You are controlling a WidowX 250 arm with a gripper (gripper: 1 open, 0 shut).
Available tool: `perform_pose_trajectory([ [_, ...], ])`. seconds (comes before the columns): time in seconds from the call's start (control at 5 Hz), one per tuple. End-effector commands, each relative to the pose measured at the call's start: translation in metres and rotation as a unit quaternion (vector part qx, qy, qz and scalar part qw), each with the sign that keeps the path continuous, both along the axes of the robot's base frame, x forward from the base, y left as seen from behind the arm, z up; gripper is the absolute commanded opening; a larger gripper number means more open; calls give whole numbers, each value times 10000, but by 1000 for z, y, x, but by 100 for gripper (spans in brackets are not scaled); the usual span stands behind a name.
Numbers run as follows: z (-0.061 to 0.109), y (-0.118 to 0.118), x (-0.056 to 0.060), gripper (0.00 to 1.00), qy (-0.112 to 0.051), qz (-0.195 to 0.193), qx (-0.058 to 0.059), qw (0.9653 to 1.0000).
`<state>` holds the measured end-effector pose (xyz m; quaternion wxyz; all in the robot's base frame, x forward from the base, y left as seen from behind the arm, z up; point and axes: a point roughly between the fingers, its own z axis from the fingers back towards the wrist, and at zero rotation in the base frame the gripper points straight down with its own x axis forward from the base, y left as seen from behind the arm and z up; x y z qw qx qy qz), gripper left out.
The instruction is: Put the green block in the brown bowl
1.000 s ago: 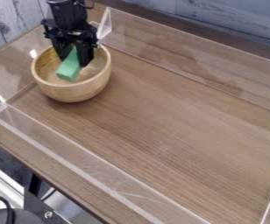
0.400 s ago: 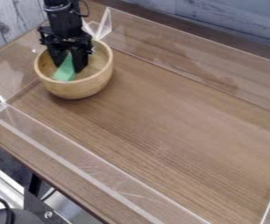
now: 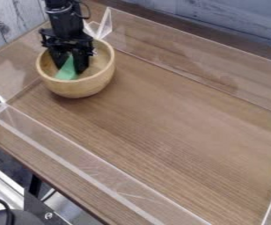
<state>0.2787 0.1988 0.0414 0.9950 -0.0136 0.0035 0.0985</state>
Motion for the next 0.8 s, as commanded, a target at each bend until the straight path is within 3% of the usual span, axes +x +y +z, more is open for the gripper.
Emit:
perform_pose_trajectory([
  [0.0, 12, 15, 8, 0, -222, 69, 230, 9995],
  [0.6, 5, 19, 7, 0, -143, 117, 211, 9996],
])
